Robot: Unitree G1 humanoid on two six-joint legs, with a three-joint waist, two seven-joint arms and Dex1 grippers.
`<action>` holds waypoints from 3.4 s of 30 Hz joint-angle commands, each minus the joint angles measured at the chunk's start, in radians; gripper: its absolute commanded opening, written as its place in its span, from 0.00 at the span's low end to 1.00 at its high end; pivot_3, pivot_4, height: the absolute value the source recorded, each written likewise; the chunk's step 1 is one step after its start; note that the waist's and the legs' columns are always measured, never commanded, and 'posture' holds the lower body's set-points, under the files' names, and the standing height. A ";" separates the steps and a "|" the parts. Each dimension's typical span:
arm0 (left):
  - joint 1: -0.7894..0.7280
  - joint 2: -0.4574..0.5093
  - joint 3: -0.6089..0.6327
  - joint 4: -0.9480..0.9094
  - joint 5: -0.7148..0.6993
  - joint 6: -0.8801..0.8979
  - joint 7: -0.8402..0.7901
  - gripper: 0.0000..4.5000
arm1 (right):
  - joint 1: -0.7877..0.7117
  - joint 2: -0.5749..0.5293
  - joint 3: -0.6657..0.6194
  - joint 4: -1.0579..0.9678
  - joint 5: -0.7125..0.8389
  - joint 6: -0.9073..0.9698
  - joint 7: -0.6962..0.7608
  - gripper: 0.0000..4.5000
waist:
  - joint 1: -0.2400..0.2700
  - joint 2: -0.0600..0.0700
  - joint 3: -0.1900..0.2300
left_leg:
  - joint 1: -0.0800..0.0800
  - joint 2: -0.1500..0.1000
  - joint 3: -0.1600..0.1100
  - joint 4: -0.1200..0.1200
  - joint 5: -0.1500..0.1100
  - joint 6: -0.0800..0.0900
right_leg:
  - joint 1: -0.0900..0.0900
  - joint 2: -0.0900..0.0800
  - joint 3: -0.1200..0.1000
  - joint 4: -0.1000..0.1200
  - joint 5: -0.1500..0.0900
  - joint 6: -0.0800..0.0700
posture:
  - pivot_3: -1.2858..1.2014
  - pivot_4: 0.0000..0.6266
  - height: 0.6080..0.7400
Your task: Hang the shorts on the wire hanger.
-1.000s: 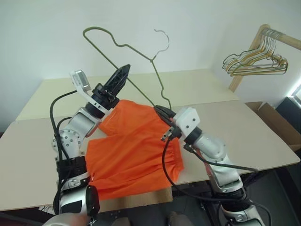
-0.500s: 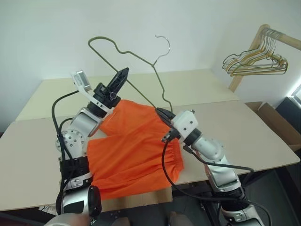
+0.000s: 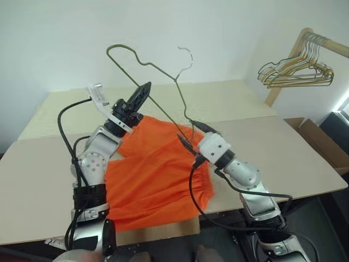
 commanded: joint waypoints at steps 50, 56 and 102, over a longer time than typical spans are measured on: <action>0.001 0.100 0.016 -0.051 -0.189 0.034 -0.447 0.00 | -0.455 -0.234 -0.150 0.282 0.886 1.073 0.764 0.45 | 0.002 0.000 0.003 | 0.002 0.001 -0.002 0.001 -0.001 0.002 | 0.007 0.000 -0.005 -0.005 0.000 0.001 | 0.50 0.00 1.00; 0.001 0.090 0.012 -0.040 -0.180 0.028 -0.446 0.00 | -0.458 -0.230 -0.145 0.279 0.873 1.060 0.766 0.01 | 0.001 0.000 0.003 | 0.002 0.001 -0.002 0.001 -0.001 0.002 | 0.007 0.000 -0.005 -0.005 0.000 0.001 | 0.50 0.00 1.00; 0.211 0.399 -0.364 -0.015 0.528 -0.188 -0.633 0.99 | 0.456 -0.808 -0.489 0.326 0.967 1.400 0.767 0.00 | -0.015 0.000 0.003 | 0.003 0.002 0.003 0.000 -0.002 0.003 | 0.010 0.000 0.000 -0.014 -0.002 0.010 | 0.47 0.00 1.00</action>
